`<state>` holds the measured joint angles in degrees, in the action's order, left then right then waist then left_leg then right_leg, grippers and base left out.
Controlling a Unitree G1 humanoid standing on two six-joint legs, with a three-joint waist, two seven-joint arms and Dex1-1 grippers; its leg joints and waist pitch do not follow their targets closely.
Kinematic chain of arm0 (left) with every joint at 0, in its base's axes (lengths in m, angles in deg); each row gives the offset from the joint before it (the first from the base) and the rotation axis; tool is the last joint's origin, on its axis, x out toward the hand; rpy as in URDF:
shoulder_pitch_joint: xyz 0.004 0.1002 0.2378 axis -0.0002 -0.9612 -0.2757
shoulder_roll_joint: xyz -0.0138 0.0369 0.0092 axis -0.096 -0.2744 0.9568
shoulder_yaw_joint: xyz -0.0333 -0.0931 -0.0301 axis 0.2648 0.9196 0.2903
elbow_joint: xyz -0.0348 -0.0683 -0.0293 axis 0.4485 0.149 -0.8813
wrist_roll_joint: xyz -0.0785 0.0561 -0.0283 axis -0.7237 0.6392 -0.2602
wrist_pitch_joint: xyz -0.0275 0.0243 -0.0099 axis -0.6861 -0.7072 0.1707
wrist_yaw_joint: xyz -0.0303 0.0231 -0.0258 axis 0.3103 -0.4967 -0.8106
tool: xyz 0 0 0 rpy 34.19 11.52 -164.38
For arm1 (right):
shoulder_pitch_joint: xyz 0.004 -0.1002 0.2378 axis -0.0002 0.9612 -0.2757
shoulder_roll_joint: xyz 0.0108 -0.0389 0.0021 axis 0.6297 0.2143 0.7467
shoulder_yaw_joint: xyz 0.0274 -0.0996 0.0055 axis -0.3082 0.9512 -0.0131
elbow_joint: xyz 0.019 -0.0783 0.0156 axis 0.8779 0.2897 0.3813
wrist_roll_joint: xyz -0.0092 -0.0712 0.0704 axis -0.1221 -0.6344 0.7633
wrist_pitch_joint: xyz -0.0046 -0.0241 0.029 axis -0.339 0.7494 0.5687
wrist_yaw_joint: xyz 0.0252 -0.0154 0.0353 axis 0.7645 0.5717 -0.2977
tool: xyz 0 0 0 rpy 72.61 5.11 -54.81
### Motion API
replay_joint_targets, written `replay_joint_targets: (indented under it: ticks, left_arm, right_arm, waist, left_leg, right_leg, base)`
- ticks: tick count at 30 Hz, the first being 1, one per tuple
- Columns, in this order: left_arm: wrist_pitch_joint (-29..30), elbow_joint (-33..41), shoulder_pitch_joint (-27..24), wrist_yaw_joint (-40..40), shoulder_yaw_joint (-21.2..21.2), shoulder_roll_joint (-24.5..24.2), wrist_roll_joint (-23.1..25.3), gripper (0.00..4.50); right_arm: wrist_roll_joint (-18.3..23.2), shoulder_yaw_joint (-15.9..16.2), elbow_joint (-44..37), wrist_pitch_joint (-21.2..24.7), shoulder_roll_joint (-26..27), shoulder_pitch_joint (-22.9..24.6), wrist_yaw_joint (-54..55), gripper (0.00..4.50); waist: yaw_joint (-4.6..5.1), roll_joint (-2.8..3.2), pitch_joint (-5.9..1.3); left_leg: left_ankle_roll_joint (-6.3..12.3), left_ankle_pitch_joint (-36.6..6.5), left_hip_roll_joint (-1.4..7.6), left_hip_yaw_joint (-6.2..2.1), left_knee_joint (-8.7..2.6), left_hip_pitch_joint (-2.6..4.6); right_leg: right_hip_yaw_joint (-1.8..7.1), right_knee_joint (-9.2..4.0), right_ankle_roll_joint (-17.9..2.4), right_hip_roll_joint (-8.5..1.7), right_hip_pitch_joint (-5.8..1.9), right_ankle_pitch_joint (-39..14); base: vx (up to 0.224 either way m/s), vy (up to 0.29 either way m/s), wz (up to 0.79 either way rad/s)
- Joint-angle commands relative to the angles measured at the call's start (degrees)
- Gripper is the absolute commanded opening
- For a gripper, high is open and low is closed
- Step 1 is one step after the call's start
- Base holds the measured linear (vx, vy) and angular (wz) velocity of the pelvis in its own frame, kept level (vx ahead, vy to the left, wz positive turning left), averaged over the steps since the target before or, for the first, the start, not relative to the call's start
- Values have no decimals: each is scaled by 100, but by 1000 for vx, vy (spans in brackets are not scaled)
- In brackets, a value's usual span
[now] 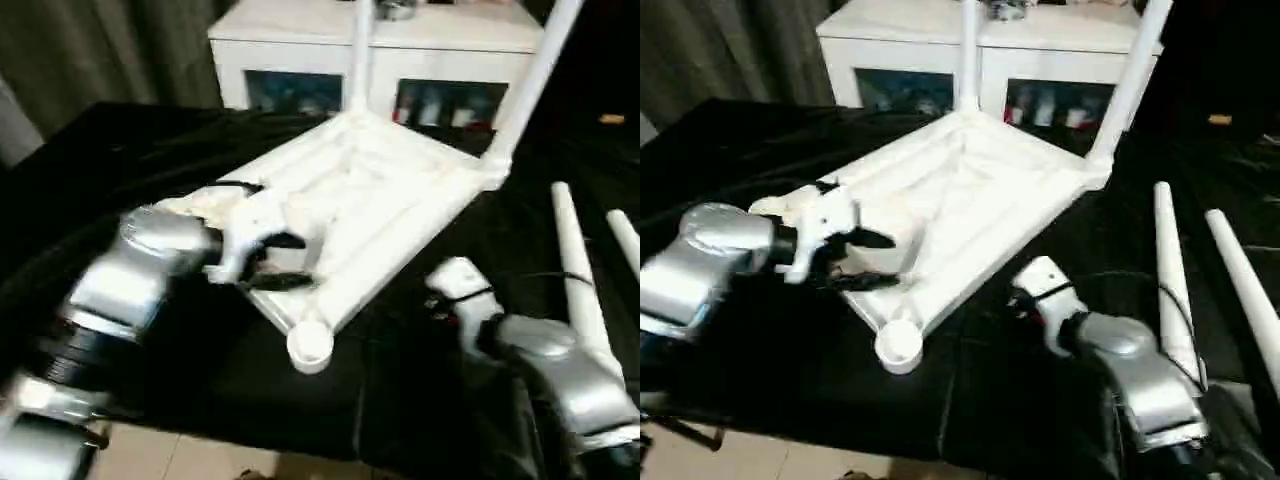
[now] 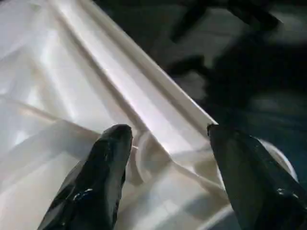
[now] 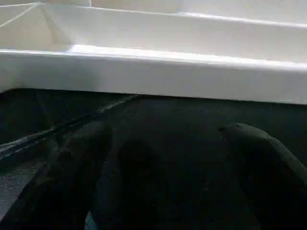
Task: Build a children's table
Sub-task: Rotate table base
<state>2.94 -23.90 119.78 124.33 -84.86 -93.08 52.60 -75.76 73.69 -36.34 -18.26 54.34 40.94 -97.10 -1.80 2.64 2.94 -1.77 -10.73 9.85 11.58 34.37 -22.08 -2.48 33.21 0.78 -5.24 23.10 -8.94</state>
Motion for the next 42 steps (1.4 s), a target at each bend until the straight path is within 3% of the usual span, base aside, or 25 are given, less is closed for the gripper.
replay_joint_targets:
  ticks: [1, 5, 13, 20, 21, 24, 26, 34, 42]
  left_arm:
    - [-417, -247, 161, 353, -311, -230, 257, 343]
    - [-1046, -652, 256, 576, -699, -364, 623, 383]
    - [-2107, -1912, 626, 369, -1435, -318, 1571, 383]
    - [-2567, -2633, 840, -1, -1495, -79, 1794, 383]
    - [-2803, -2937, 931, 7, -1507, -32, 1839, 367]
    - [-2958, -3117, 980, 31, -1504, 6, 1844, 345]
    - [-2980, -3147, 972, 200, -1489, 16, 1769, 322]
    - [-2798, -2951, 798, 737, -1358, 86, 1402, 260]
    - [-1885, -1895, 240, 915, -1312, -9, 1202, 207]
  right_arm:
    - [-62, -128, -19, -106, -49, -157, 22, 412]
    - [-97, -174, 140, -172, -76, -269, 148, 412]
    - [-166, -57, 254, -153, 140, -393, 248, 412]
    - [-133, 186, 413, -105, 307, -401, 141, 412]
    - [-159, 322, 415, -137, 256, -347, -68, 412]
    - [-190, 333, 397, -142, 244, -310, -121, 412]
    - [-187, 284, 421, -158, 247, -319, -107, 412]
    - [-192, 249, 451, -210, 212, -329, -123, 412]
    - [-211, 257, 399, -213, 186, -281, -163, 412]
  waist:
    - [6, -10, -374]
    - [-2, 3, -386]
    - [-20, 1, -394]
    - [-42, -13, -401]
    - [-40, -28, -405]
    - [-44, -38, -401]
    - [-53, -20, -400]
    - [-61, -42, -408]
    - [-42, -59, -396]
  left_leg:
    - [8, -1515, 282, -174, -487, 137]
    - [-7, -1418, 287, -157, -472, 160]
    - [-61, -1481, 289, -146, -459, 173]
    - [-65, -1519, 295, -151, -441, 178]
    - [-44, -1460, 295, -155, -442, 155]
    - [-16, -1517, 301, -151, -441, 163]
    - [-18, -1518, 304, -153, -442, 168]
    - [40, -1350, 314, -142, -431, 163]
    - [89, -1317, 322, -146, -432, 156]
  right_leg:
    - [189, -309, -1232, -267, -198, -1408]
    - [190, -280, -1350, -272, -206, -1183]
    - [194, -265, -1440, -277, -208, -1075]
    - [203, -268, -1476, -305, -216, -1179]
    - [199, -255, -1477, -301, -235, -1108]
    - [200, -261, -1477, -304, -223, -1147]
    - [203, -261, -1494, -314, -219, -1176]
    - [201, -228, -1598, -318, -231, -986]
    - [202, -227, -1584, -319, -238, -1087]
  base:
    - [0, 0, 0]
    - [0, 0, 0]
    - [0, 0, 0]
    - [0, 0, 0]
    - [0, 0, 0]
    - [0, 0, 0]
    - [0, 0, 0]
    - [0, 0, 0]
    - [0, 0, 0]
